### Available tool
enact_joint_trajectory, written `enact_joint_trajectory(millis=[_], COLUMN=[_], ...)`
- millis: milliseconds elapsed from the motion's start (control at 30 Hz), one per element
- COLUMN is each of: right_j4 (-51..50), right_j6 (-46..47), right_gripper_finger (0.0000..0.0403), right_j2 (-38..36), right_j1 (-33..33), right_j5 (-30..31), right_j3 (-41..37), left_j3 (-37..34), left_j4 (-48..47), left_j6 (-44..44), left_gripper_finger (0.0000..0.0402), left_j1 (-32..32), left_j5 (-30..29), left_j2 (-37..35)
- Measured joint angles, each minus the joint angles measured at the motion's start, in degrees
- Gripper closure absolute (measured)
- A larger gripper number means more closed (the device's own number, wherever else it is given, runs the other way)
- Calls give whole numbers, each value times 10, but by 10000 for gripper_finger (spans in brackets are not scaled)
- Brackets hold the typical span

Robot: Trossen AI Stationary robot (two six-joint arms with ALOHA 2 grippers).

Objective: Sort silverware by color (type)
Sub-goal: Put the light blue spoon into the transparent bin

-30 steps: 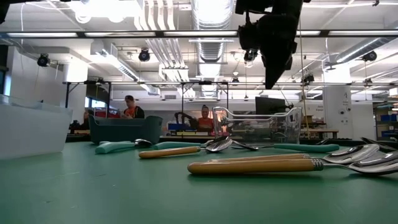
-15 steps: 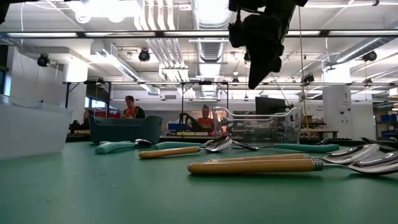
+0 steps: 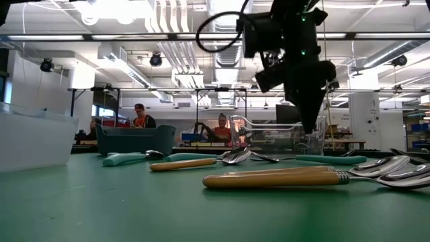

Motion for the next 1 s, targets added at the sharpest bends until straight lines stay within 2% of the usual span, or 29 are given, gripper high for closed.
enact_joint_trajectory(millis=[400,500,767,1000], right_j4=[24,41,66,69], right_j6=[6,8,-15,-20], right_gripper_finger=[386,359,258,237], right_j2=[13,13,14,25], right_j1=[0,0,0,2], right_j5=[0,0,20,20], right_j3=[0,0,0,0], left_j3=[0,0,0,0], left_j4=[-1,-1,-1,-1], left_j6=[0,0,0,0], left_gripper_finger=[401,401,401,401], left_j1=[0,0,0,0], left_j5=[0,0,-1,-1], left_j2=[0,0,0,0])
